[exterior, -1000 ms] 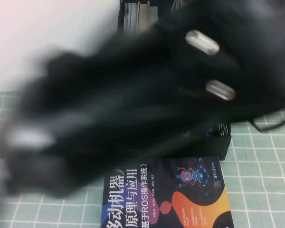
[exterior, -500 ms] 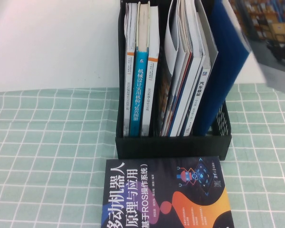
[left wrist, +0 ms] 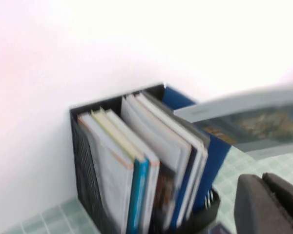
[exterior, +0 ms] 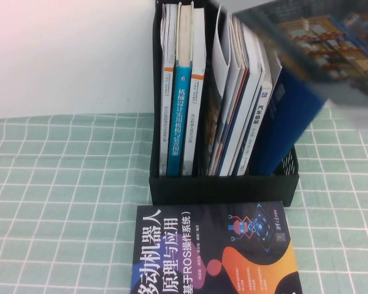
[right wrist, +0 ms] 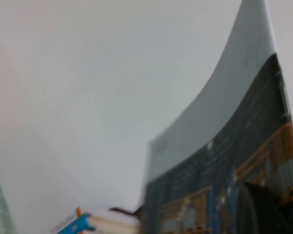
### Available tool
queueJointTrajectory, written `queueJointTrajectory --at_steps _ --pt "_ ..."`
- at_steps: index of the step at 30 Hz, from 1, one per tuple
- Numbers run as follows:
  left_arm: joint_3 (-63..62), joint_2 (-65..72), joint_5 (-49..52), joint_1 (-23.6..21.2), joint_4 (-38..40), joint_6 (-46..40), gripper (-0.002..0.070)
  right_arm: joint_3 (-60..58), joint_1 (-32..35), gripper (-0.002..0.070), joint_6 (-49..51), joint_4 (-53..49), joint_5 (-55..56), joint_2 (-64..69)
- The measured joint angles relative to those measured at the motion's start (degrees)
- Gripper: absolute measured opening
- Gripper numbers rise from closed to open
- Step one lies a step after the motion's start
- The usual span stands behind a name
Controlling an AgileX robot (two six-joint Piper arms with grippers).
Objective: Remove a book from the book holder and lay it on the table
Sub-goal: Pick up the right side book from the book shelf
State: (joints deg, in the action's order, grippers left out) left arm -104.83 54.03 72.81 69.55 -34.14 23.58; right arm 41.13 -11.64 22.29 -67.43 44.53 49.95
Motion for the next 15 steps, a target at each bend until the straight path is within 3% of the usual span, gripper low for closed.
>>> queueJointTrajectory --at_steps 7,15 --pt "15.3 -6.8 -1.3 0.0 2.2 2.3 -0.0003 4.8 0.0 0.0014 3.5 -5.1 0.8 -2.0" --pt "41.3 -13.9 -30.4 0.0 2.4 10.9 -0.0003 6.0 0.0 0.0014 11.4 -16.7 2.0 1.8"
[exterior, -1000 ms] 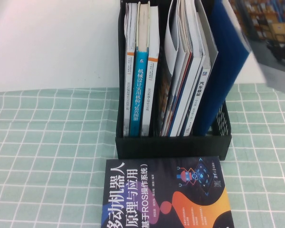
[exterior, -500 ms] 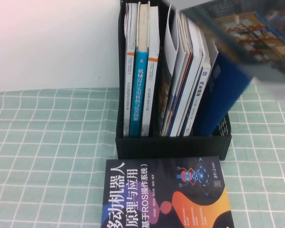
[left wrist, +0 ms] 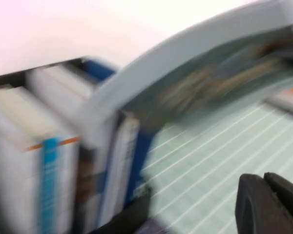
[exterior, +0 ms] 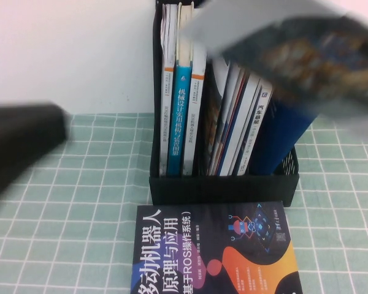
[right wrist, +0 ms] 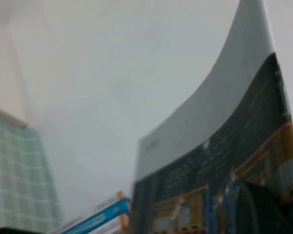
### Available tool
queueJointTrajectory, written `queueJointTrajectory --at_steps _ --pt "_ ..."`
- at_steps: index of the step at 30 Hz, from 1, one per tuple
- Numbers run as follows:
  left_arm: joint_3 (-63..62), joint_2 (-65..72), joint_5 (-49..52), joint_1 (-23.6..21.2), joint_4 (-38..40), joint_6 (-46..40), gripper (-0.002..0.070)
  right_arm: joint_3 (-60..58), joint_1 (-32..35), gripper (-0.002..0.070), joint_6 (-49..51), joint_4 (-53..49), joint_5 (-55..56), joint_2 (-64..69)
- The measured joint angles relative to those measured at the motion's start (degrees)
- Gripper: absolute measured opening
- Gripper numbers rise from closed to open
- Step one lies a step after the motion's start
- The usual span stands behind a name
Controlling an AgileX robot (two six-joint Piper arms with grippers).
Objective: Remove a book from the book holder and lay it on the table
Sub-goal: Pick up the right side book from the book shelf, then place the picked book on the book
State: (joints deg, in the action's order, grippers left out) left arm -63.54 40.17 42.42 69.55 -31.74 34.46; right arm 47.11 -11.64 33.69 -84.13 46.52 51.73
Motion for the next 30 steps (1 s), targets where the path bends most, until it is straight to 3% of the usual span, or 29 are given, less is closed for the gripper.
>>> queueJointTrajectory --at_steps 6,12,18,26,30 --pt "16.1 -3.9 -25.3 0.0 -2.1 6.2 -0.0003 0.0 -3.3 0.0014 3.5 -2.4 2.7 5.4" --pt "23.1 -5.0 -41.6 0.0 -4.6 8.2 -0.0003 0.0 -14.7 0.0014 4.8 -5.6 -6.2 12.5" --pt "23.5 -5.1 -38.7 0.0 -4.7 12.4 -0.0003 0.0 -25.6 0.0014 5.2 -7.2 -20.0 23.5" --pt "23.6 -5.1 -36.5 0.0 -4.8 13.7 -0.0003 0.3 -35.7 0.0014 8.2 -7.3 -23.8 37.7" --pt "23.6 -5.1 -34.9 0.0 -4.8 15.1 -0.0003 0.3 -37.3 0.0014 13.6 -7.3 -23.8 42.8"
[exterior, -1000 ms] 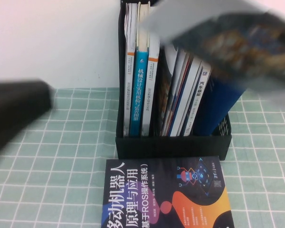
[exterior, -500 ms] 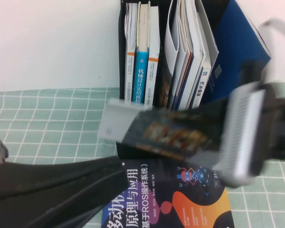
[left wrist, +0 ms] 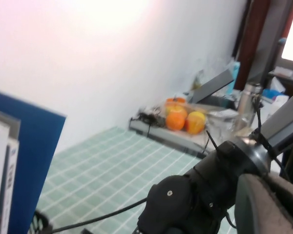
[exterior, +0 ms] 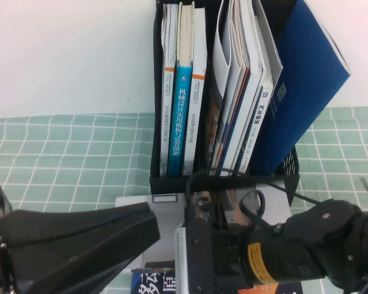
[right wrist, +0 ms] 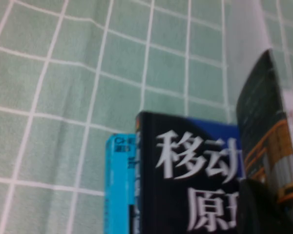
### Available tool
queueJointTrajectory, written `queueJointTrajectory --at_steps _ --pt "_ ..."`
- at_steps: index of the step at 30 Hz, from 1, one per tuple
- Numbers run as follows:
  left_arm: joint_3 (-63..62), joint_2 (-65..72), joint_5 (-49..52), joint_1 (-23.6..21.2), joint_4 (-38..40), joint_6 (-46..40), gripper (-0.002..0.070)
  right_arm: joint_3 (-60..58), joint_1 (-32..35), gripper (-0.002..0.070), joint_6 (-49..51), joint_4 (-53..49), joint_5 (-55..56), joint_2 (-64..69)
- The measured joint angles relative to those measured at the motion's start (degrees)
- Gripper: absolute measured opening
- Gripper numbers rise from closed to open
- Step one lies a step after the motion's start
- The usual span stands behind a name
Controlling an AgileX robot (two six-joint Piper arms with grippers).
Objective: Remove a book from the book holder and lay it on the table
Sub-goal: Place the picked book on the book
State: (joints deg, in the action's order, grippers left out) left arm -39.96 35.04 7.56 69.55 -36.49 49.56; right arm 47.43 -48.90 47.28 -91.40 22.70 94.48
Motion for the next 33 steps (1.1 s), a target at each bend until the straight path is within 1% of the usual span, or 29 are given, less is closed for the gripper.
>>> queueJointTrajectory --at_steps 4,9,12,14,16,18,21,23,25,27,29,31,33 --pt "0.0 0.0 3.1 0.0 0.4 0.8 -0.0003 -0.1 0.0 0.0014 4.2 -0.3 -0.1 1.4" --pt "0.0 0.0 5.7 0.0 0.5 1.8 -0.0003 -1.5 0.0 0.0014 5.0 -5.1 -0.9 1.4" --pt "0.0 0.0 6.1 0.0 0.6 3.0 -0.0003 -1.7 -0.4 0.0015 5.9 -5.8 -2.0 2.0" --pt "0.0 0.0 6.2 0.0 0.6 3.4 -0.0003 -1.7 -0.6 0.0036 6.4 -6.0 -2.8 2.4" --pt "0.0 0.0 6.3 0.0 0.6 3.5 -0.0003 -1.9 -0.6 0.0077 6.7 -6.4 -3.2 2.5" --pt "0.0 0.0 6.5 0.0 0.6 3.6 -0.0003 -2.0 -0.7 0.0151 8.1 -6.7 -4.2 2.5" --pt "0.0 0.0 6.6 0.0 0.5 3.6 -0.0002 -2.1 -0.7 0.03 13.4 -6.9 -4.4 2.5" --pt "0.0 0.0 6.6 0.0 0.2 3.6 -0.0002 -2.1 -0.7 0.0413 17.1 -7.2 -3.6 2.5" --pt "0.0 0.0 6.6 0.0 -0.7 3.6 -0.0002 -2.1 -0.7 0.048 18.7 -7.7 -2.4 2.5" --pt "0.0 0.0 6.6 0.0 -2.3 3.6 -0.0003 -2.3 -0.3 0.0513 19.7 -8.2 -0.6 2.6" --pt "0.0 0.0 6.6 0.0 -4.2 3.6 -0.0003 -2.3 -0.2 0.0526 21.1 -8.5 2.8 2.5" --pt "0.0 0.0 6.6 0.0 -5.5 3.8 -0.0003 -2.3 -0.2 0.0529 22.9 -8.6 6.0 1.9" --pt "0.0 0.0 7.0 0.0 -7.1 5.9 -0.0003 -2.4 -0.2 0.0515 24.5 -8.9 8.3 0.5"
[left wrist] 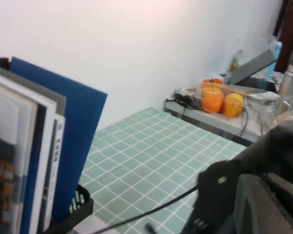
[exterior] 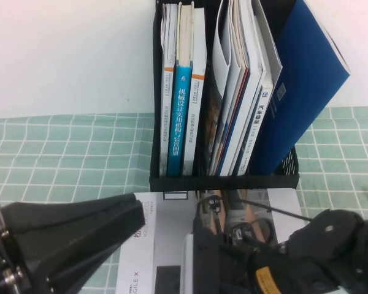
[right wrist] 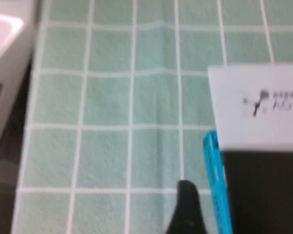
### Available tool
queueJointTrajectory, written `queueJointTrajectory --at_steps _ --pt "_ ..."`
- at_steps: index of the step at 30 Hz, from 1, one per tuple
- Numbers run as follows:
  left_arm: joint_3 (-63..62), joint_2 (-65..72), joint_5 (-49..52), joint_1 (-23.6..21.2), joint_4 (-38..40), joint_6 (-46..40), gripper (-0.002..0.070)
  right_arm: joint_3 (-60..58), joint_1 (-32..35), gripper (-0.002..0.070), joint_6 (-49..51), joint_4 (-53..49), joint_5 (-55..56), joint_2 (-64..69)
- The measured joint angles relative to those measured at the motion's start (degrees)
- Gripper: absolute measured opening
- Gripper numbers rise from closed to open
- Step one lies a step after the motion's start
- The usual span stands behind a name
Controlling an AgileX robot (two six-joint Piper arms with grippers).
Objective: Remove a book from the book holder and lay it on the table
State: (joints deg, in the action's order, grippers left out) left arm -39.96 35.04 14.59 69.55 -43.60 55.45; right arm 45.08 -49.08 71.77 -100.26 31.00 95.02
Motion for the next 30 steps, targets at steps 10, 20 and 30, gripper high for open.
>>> queueJointTrajectory --at_steps 10,20,30 --pt "0.0 0.0 19.1 0.0 -11.2 19.6 -0.0003 0.0 0.0 0.0074 -5.1 0.0 -21.0 -21.5" --pt "0.0 0.0 42.6 0.0 -0.3 19.3 -0.0003 4.5 0.0 0.0 -53.2 35.6 -71.5 -43.2" --pt "0.1 -0.2 26.2 0.0 14.5 8.2 -0.0003 5.9 0.2 -0.0002 -75.3 70.8 -94.5 -53.0"
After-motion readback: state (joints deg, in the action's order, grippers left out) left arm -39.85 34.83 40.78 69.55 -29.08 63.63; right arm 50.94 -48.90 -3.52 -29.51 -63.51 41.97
